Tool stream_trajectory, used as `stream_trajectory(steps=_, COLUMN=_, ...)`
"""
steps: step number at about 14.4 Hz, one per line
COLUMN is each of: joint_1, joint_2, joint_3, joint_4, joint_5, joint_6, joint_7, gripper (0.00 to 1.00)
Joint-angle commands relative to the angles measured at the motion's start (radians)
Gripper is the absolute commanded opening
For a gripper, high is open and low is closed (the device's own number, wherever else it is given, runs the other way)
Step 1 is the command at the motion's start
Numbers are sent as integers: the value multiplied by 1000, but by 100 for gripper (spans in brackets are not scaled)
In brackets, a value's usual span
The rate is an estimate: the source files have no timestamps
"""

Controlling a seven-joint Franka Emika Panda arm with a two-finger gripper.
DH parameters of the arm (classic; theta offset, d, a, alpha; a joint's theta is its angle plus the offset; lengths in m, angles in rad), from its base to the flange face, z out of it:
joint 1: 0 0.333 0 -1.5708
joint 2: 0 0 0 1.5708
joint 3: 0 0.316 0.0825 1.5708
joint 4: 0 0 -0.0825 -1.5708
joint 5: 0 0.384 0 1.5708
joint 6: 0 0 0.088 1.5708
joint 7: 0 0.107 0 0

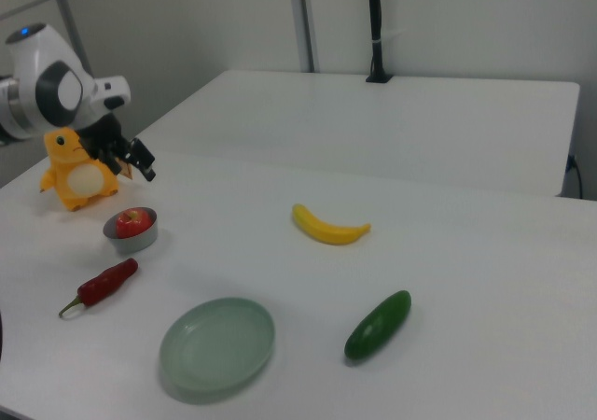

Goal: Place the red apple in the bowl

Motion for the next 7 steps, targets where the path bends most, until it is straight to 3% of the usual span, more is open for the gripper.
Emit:
stream_trajectory(steps=1, joint_1=-61, joint_2=-143, joint_3=3, joint_4=-30, joint_5=43, joint_6=-128, joint_7=13, gripper=100)
stream_trajectory(steps=5, joint_1=-133, joint_2=-258, joint_3=3, joint_4=-30, joint_5=67, joint_6=-305, joint_7=15, gripper=100)
stream_trajectory(steps=7, joint_1=-191, joint_2=-316, joint_3=3, joint_4=-32, joint_5=132, joint_6=-397, joint_7=13, gripper=100)
